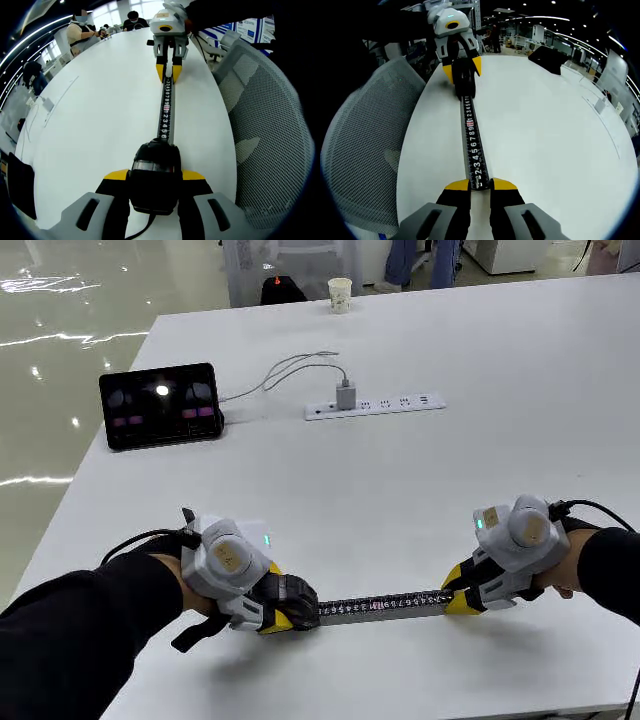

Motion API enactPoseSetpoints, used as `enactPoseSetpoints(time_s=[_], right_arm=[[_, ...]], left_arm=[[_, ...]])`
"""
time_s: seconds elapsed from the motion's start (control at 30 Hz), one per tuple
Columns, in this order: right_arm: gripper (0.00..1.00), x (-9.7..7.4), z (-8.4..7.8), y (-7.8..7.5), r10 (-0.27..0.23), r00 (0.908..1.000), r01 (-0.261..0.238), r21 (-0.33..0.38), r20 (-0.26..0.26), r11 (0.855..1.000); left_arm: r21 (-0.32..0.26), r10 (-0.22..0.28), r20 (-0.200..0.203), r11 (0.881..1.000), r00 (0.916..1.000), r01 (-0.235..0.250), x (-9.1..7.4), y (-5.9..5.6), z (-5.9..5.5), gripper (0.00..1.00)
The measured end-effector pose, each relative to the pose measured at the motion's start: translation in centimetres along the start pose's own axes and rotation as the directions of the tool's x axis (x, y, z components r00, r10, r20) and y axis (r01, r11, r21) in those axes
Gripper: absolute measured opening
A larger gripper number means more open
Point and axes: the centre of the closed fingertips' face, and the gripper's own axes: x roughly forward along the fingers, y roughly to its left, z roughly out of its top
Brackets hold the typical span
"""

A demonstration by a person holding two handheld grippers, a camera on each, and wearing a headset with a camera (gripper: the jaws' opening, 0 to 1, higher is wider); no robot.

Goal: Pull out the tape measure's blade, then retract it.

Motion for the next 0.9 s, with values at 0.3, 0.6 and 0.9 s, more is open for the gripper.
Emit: enactPoseSetpoints(time_s=[0.3, 0.6, 0.9], right_arm=[[0.10, -0.7, -0.7, -0.1, -0.005, 1.0000, 0.005, 0.002, -0.006, 1.000], [0.10, -1.1, -1.3, -0.2, -0.011, 0.9999, 0.011, -0.004, -0.011, 1.000], [0.10, -1.5, -1.7, -0.3, -0.016, 0.9998, 0.016, 0.003, -0.013, 1.000]], left_arm=[[-0.002, 0.001, -0.001, 1.000, 1.0000, -0.001, 0.1, 0.0, 0.0, 0.31], [-0.002, 0.001, -0.003, 1.000, 1.0000, -0.001, 0.0, 0.0, 0.1, 0.31], [-0.003, 0.001, -0.004, 1.000, 1.0000, -0.001, 0.0, 0.0, 0.0, 0.31]])
